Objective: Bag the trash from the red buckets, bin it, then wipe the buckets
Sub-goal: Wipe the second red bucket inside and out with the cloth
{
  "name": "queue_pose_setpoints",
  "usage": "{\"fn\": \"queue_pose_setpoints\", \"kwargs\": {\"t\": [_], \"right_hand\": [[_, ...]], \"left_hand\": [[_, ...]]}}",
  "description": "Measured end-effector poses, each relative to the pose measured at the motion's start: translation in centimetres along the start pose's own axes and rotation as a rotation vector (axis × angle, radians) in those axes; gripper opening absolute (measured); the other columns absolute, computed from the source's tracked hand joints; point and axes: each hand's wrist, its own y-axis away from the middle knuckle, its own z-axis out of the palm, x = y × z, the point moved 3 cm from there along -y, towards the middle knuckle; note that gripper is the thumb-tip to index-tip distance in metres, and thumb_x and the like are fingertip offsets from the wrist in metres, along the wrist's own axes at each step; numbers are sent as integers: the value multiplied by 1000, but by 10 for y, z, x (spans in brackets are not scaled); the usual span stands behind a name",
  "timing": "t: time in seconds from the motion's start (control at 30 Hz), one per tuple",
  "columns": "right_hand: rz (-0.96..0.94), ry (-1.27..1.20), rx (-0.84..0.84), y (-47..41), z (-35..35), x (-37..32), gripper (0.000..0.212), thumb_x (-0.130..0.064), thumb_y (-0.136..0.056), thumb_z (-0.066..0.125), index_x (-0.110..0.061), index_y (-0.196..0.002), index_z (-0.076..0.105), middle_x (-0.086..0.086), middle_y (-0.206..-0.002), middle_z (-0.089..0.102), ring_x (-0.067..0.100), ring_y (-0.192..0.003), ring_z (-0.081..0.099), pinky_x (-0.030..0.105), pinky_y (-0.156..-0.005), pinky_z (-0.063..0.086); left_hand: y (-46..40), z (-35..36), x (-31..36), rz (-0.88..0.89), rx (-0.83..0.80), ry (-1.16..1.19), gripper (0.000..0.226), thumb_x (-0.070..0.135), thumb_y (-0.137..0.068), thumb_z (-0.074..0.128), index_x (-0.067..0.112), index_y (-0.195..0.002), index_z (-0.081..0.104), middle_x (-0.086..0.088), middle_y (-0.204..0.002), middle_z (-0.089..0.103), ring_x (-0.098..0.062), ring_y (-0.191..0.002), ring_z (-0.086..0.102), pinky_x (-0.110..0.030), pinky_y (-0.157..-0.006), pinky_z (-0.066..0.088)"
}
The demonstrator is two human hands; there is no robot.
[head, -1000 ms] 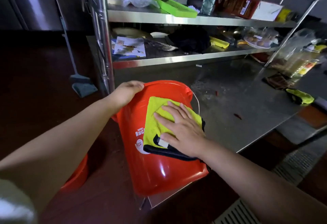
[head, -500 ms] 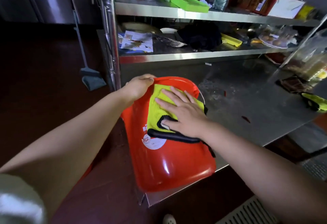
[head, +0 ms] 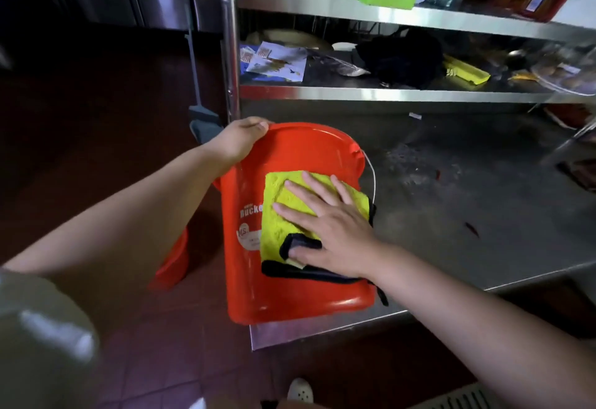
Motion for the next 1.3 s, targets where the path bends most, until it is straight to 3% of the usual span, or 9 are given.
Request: {"fn": "queue_pose_setpoints", "kwargs": {"t": [0.17,0.4,0.63,0.77,0.83,0.93,1.07,1.2,1.3], "right_hand": [[-101,-15,67,31,10,-19,71,-65,-82,50,-43,-145,27,-4,-158,15,22,-147,-1,58,-114,6],[-74,33,51,-7,4,-7,67,-68,-81,41,-45,-143,29,-9,-157,18,16,-147,2,53,-116,7],[136,23,28,-81,-22,39,64,-66,-85,33,-48,-145,19,-13,-158,11,12,-145,4,47,-117,8],[127,43,30,-86,-20,29,63,-68,-84,28,-50,-144,18,-13,-158,9,13,-145,2,46,-117,2],[123,70,33,-80,-15,19,64,-70,-83,26,-51,-144,16,-14,-159,4,13,-146,-4,48,-117,-2],[85,115,41,-68,-17,1,64,-70,-84,31,-48,-143,23,-8,-159,10,16,-146,-4,52,-116,-1],[-46,167,36,-45,-13,-35,66,-71,-77,42,-41,-136,44,-1,-154,29,24,-146,9,58,-114,4],[-125,143,50,-10,1,-57,81,-78,-69,39,-40,-141,37,0,-156,24,27,-146,8,61,-113,4],[-156,154,35,4,8,-67,88,-82,-68,38,-39,-145,30,0,-157,21,27,-146,5,62,-112,5]], "left_hand": [[5,-10,-2,-51,56,-43,24,28,-100,42,21,-116,59,-1,-114,59,-14,-107,55,-24,-92,40],[15,-24,-15,-107,53,91,27,35,-97,45,18,-113,59,-3,-107,63,-24,-108,59,-40,-99,43],[12,-25,-25,-76,39,223,21,37,-94,53,22,-81,61,2,-80,66,-14,-74,63,-30,-70,51],[19,-34,-27,-91,44,221,19,34,-94,54,23,-80,61,7,-71,68,-8,-62,64,-21,-53,50],[18,-35,-18,-55,77,157,15,22,-96,50,19,-89,63,5,-79,68,-11,-73,64,-24,-62,51],[9,-18,13,73,61,-51,25,6,-94,43,8,-102,66,-7,-102,65,-19,-100,58,-31,-93,44],[-1,3,29,77,-44,-469,37,48,-91,51,19,-109,67,-3,-114,65,-20,-109,57,-35,-100,42],[-2,-13,11,23,8,-301,47,54,-87,55,19,-118,63,-5,-125,61,-21,-118,54,-38,-107,39],[2,-25,-2,-11,28,-133,30,52,-85,58,29,-104,66,5,-115,65,-12,-110,57,-28,-100,42]]}}
